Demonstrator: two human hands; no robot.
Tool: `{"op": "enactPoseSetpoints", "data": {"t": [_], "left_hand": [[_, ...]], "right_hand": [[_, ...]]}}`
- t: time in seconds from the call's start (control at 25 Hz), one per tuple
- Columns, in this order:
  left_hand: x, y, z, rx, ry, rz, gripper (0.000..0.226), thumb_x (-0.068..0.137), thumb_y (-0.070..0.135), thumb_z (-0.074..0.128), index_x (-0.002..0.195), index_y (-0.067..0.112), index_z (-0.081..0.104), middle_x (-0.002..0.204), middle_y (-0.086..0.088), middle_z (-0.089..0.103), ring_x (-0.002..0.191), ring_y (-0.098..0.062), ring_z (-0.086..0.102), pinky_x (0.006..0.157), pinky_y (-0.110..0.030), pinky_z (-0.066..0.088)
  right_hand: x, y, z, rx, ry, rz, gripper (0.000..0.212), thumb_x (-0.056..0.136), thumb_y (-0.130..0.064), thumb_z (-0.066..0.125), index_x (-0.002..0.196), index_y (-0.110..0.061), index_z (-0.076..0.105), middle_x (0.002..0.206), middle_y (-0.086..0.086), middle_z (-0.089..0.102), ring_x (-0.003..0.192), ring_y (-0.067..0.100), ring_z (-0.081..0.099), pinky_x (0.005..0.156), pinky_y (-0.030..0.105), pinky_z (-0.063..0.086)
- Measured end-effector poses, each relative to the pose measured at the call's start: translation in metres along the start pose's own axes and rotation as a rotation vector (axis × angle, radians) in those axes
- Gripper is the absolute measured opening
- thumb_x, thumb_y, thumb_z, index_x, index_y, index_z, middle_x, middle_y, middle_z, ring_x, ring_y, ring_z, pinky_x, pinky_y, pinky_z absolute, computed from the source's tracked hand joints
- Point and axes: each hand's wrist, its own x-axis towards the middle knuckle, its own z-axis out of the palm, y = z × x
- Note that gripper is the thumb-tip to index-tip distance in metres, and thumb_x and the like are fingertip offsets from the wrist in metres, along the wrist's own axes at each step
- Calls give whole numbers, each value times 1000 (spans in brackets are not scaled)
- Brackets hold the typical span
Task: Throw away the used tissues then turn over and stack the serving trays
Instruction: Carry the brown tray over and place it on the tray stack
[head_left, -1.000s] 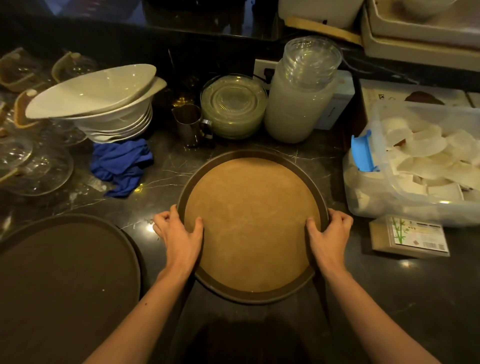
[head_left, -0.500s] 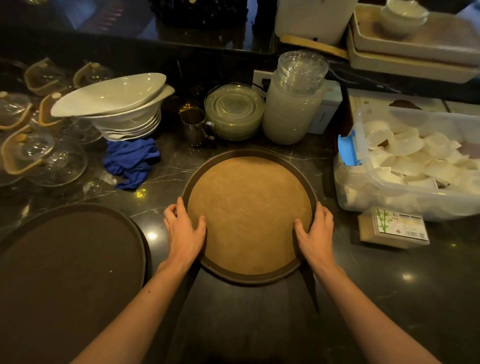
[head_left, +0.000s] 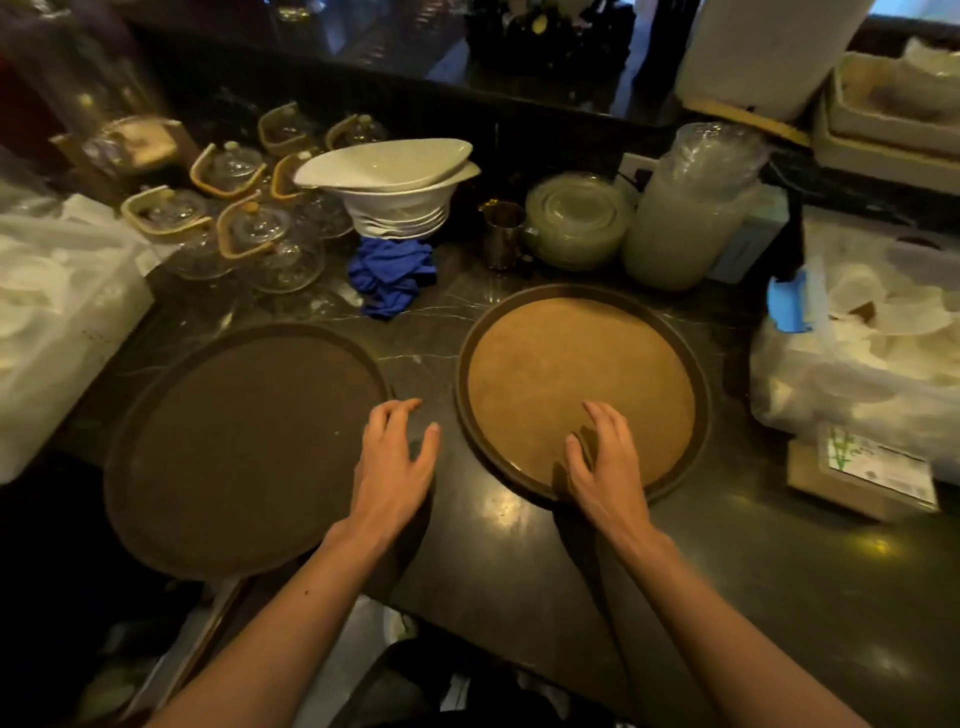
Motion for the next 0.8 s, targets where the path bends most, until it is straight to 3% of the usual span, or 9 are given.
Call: {"op": "enactPoseSetpoints", "data": {"t": [0.12,0.28,0.44,0.8], "left_hand": [[-19,-30,-36,40,61,-5,41,96,33,56,133,16,54,135,-5,47,123,-21,50,101,-34,43],[-29,-75,-84,49,146,-19,41,95,34,56,132,16,55,134,-6,48,124,-24,50,102,-35,42],[-38,-132,-139,49,173,-62,42,95,34,56,133,16,54,135,-7,48,126,-24,49,103,-36,40],[-39,-229,-214,57,155,-251,57,96,46,51,145,19,41,145,-6,39,133,-24,42,103,-41,42]], "right_hand": [[-8,-40,35,7,-83,-62,51,96,-22,56,144,-11,41,147,9,39,135,21,38,112,32,29],[-17,-93,85,24,-149,-136,53,96,-26,55,145,-15,39,145,6,40,133,19,40,112,40,36],[-29,-152,141,-9,-156,-166,53,96,-27,56,145,-16,38,144,5,39,131,19,42,107,30,34],[-36,-206,205,-124,-160,-82,70,92,-33,61,151,-19,25,149,9,30,138,25,32,112,43,34]]}}
